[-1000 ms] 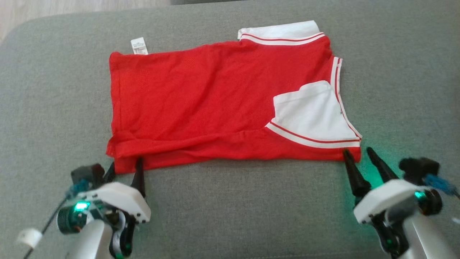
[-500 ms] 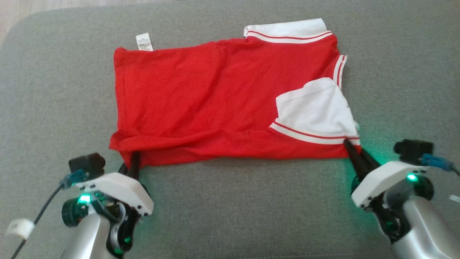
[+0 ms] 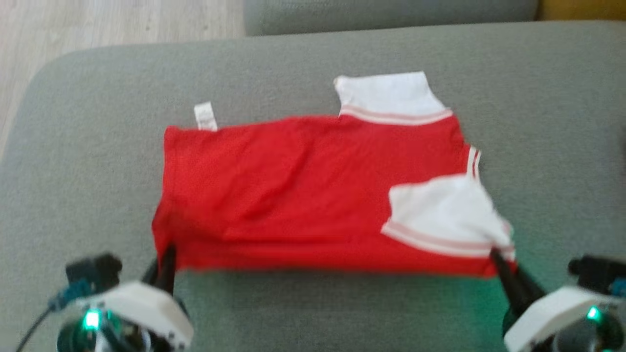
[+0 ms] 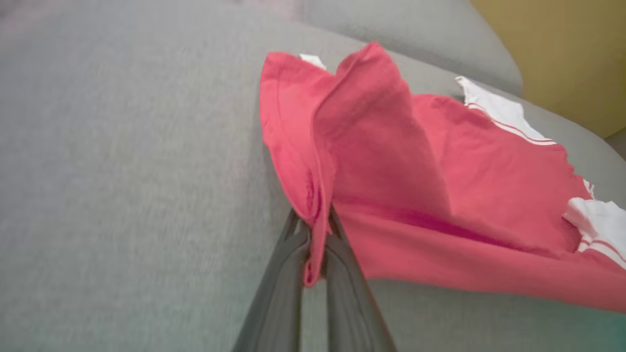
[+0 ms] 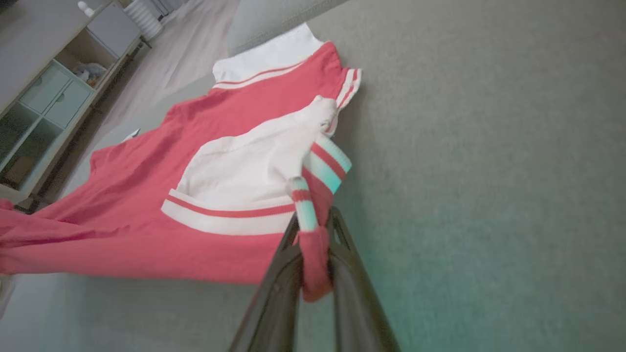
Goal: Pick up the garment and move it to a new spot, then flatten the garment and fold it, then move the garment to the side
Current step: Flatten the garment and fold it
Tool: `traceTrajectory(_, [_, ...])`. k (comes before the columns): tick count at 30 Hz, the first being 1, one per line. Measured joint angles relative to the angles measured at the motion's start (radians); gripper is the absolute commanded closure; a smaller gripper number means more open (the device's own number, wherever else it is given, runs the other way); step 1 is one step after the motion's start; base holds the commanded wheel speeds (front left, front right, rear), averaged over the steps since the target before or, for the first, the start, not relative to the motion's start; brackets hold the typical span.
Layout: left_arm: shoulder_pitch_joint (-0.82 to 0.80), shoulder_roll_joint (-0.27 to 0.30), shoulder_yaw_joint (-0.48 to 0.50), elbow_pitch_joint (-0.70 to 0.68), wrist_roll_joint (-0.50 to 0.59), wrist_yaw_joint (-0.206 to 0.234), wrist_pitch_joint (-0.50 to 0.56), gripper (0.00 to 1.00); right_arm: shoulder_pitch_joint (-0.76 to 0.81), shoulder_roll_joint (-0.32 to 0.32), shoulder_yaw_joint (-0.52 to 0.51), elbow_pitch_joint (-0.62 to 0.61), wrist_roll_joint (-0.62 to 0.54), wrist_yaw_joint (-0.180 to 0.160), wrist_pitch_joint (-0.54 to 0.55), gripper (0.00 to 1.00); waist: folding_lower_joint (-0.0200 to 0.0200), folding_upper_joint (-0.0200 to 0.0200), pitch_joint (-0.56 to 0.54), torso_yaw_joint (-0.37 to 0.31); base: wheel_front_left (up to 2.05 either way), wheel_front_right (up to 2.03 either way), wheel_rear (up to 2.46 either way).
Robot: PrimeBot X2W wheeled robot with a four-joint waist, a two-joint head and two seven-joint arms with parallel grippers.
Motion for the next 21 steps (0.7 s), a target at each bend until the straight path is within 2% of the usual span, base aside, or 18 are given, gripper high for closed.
traceTrajectory(5, [0.115, -0.006, 0.012, 0.002, -0.049, 0.031, 0.034, 1.00, 0.118, 0.054, -0.012, -0.023, -0.015, 0.000, 0.066, 1.00, 0.0000, 0.0000, -0.020, -0.023, 0.00, 0.00, 0.00])
traceTrajectory(8, [0.154, -0.016, 0.029, 0.049, -0.090, 0.028, 0.034, 1.00, 0.151, 0.065, -0.002, 0.000, -0.017, 0.000, 0.074, 1.00, 0.0000, 0.0000, -0.021, -0.031, 0.00, 0.00, 0.00])
traceTrajectory(9, [0.158, -0.019, 0.028, 0.073, -0.098, 0.019, 0.034, 1.00, 0.152, 0.068, 0.004, 0.008, -0.019, 0.000, 0.074, 0.70, 0.0001, 0.0000, -0.020, -0.032, 0.00, 0.00, 0.00])
traceTrajectory(10, [0.157, -0.024, 0.026, 0.099, -0.108, 0.007, 0.034, 1.00, 0.151, 0.069, 0.007, 0.022, -0.019, 0.000, 0.074, 0.00, 0.0002, 0.0000, -0.020, -0.031, 0.00, 0.00, 0.00])
traceTrajectory(11, [0.155, -0.030, 0.023, 0.121, -0.116, -0.002, 0.034, 0.60, 0.146, 0.069, 0.010, 0.035, -0.024, 0.000, 0.072, 0.00, 0.0002, 0.0000, -0.020, -0.030, 0.00, 0.00, 0.00])
traceTrajectory(12, [0.153, -0.038, 0.021, 0.143, -0.123, -0.009, 0.035, 0.05, 0.141, 0.069, 0.010, 0.050, -0.026, 0.000, 0.063, 0.00, 0.0001, 0.0000, -0.020, -0.029, 0.00, 0.00, 0.00])
traceTrajectory(13, [0.152, -0.039, 0.012, 0.163, -0.123, -0.013, 0.035, 0.00, 0.133, 0.069, 0.012, 0.063, -0.023, 0.000, 0.051, 0.00, 0.0001, 0.0000, -0.020, -0.028, 0.00, 0.00, 0.00])
traceTrajectory(17, [0.140, -0.047, -0.002, 0.194, -0.091, -0.019, -0.026, 0.00, 0.092, 0.065, 0.022, 0.083, -0.025, 0.000, -0.017, 0.00, 0.0001, 0.0000, -0.021, -0.021, 0.00, 0.00, 0.00])
traceTrajectory(21, [0.109, -0.051, 0.015, 0.190, -0.019, 0.017, -0.155, 0.00, 0.048, 0.033, 0.024, 0.048, -0.060, 0.000, -0.117, 0.00, 0.0003, 0.0000, -0.020, -0.015, 0.00, 0.00, 0.00])
